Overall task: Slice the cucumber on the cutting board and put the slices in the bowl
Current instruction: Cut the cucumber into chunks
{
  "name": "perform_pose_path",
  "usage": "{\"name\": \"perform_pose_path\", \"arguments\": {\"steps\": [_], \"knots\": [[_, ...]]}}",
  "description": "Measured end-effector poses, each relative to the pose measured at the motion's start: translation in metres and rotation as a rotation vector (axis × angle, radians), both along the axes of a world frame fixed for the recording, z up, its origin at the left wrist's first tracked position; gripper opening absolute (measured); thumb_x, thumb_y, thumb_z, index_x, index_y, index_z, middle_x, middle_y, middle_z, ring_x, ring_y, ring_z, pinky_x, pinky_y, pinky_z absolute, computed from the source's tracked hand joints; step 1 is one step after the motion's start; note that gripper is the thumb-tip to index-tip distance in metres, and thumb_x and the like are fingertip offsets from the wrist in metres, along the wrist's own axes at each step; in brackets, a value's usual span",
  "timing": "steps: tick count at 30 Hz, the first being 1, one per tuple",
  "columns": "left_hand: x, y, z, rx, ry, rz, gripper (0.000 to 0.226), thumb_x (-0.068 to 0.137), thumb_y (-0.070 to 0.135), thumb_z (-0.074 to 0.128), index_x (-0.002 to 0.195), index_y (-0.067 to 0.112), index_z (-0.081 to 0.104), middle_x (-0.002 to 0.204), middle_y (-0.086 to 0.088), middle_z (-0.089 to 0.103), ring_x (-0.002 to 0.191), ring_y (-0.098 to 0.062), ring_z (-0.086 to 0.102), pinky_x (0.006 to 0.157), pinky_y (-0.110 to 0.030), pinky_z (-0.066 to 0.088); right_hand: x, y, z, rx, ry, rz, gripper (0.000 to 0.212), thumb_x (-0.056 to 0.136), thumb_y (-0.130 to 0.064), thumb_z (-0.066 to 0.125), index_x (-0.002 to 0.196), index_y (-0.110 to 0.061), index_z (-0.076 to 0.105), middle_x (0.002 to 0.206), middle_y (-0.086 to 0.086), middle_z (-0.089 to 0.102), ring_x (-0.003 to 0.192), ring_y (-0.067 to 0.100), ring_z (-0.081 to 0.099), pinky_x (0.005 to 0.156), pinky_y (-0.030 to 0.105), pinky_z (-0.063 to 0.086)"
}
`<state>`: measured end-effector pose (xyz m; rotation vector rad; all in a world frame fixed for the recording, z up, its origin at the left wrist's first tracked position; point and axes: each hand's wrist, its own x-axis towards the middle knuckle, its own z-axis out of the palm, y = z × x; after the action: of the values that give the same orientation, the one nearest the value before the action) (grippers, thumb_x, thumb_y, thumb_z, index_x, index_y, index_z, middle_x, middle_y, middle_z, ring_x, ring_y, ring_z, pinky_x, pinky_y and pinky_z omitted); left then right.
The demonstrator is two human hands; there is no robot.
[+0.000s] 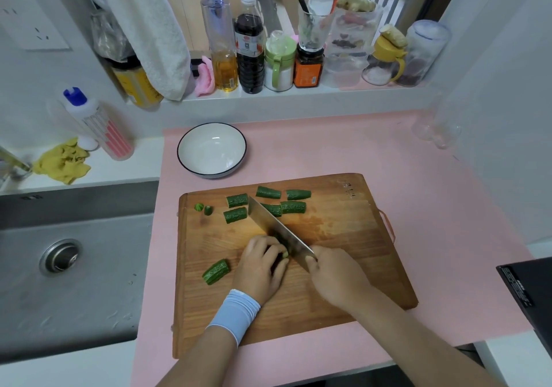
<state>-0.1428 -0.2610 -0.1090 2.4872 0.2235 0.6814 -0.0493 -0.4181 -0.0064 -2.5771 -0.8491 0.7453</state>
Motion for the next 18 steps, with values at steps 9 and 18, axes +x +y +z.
{"name": "perform_pose_path", "arguments": {"steps": [9,18], "knots": [[0.006,0.019,0.020,-0.199,0.123,0.066,0.014,0.084,0.013,0.068,0.097,0.018,0.063,0.103,0.008,0.048,0.090,-0.010,0.054,0.074,-0.031,0.053,0.010,0.013,0.019,0.147,-0.001,-0.135,0.033,0.105,-0.032,0.044,0.073,-0.027,0.051,0.070,-0.006,0.060,0.065,0.013,0.056,0.056,0.031,0.041],[0.022,0.043,0.032,-0.028,0.344,-0.166,0.041,0.080,0.036,0.072,0.116,0.022,0.060,0.119,0.008,0.053,0.112,-0.010,0.047,0.098,-0.025,0.041,0.025,0.035,0.017,0.170,-0.047,-0.182,0.034,0.105,-0.031,0.043,0.072,-0.026,0.050,0.066,-0.004,0.056,0.060,0.013,0.053,0.051,0.029,0.034]]}}
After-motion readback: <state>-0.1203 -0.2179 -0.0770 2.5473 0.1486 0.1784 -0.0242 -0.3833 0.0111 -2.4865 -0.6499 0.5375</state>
